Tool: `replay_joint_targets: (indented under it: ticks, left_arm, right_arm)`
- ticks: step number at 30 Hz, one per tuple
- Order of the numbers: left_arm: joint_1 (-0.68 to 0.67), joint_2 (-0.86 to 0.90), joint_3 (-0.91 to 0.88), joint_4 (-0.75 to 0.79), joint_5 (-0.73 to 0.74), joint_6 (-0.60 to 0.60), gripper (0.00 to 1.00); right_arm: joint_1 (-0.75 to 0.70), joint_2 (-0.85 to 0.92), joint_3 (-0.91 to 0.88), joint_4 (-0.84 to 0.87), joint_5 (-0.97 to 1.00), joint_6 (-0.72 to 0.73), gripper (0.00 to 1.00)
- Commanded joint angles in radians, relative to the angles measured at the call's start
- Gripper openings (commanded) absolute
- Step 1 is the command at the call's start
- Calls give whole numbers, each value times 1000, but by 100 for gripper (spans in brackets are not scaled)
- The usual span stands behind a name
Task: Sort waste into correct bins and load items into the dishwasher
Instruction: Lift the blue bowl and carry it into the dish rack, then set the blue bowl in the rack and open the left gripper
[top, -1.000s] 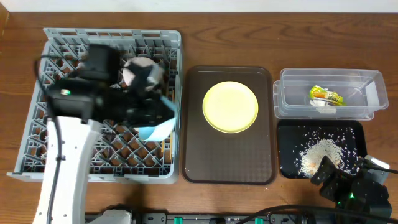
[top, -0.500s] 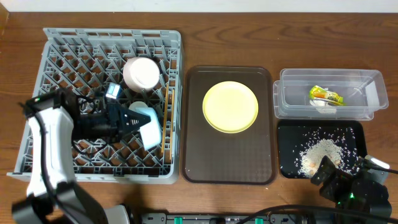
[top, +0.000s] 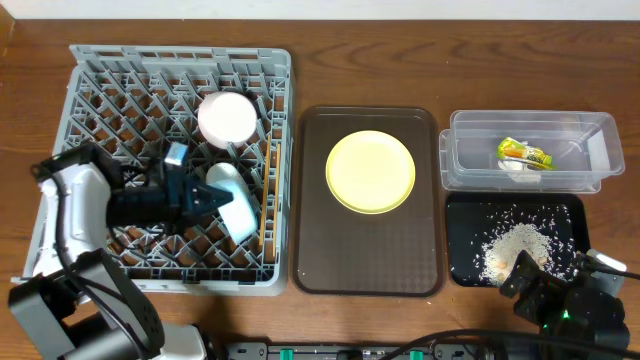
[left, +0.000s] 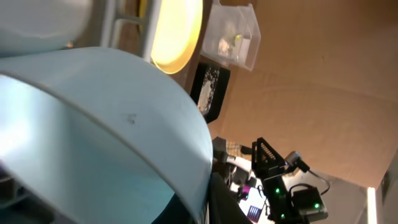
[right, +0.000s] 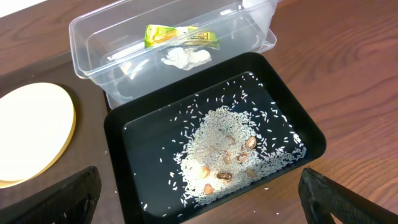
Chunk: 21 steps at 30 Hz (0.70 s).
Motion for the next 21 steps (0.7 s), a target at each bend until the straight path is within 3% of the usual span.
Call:
replay_joint_targets:
  ticks: [1, 15, 16, 17, 21]
  left_arm:
    - [54, 5, -4, 11, -126, 27, 8]
    - [177, 5, -4, -49, -220, 23, 9]
    - [197, 5, -4, -51, -220, 23, 39]
    - [217, 5, -4, -57, -220, 23, 98]
    - [309, 5, -4, -84, -220, 23, 98]
  right_arm:
    - [-6, 0, 4, -1, 4, 5, 99]
    - [-6, 0, 4, -1, 4, 5, 99]
    - [-6, 0, 4, -2, 4, 5, 99]
    - [-6, 0, 4, -1, 4, 5, 99]
    - [-6, 0, 4, -1, 4, 5, 99]
